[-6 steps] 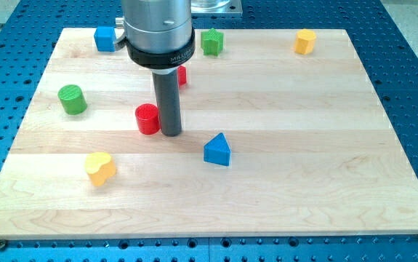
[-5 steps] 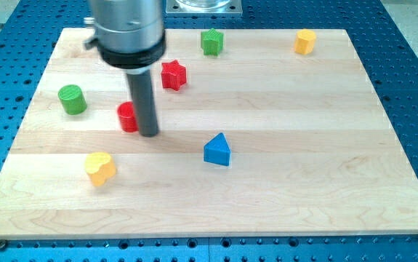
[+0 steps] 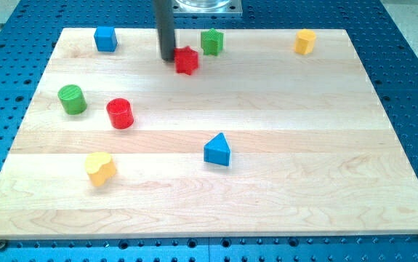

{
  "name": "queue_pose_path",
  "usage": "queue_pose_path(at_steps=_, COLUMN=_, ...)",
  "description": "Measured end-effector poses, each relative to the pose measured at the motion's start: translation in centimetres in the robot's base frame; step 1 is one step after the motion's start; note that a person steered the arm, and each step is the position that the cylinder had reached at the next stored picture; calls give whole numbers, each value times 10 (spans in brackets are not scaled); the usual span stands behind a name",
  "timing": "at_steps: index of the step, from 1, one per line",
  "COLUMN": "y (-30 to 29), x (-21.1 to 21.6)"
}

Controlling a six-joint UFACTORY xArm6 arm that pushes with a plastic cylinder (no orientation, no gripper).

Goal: Place the red star top right to the triangle

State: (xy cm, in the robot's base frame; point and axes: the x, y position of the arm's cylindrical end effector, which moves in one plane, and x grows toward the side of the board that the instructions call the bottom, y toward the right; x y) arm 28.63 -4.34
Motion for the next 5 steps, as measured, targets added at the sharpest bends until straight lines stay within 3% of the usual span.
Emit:
queue_pose_path(at_steps=2, y=168, x=125)
queue_pose_path(at_steps=3, y=126, x=121)
queue_pose_path(at_steps=4, y=118, x=157)
queue_pose_path(at_steps=5, y=190, x=181)
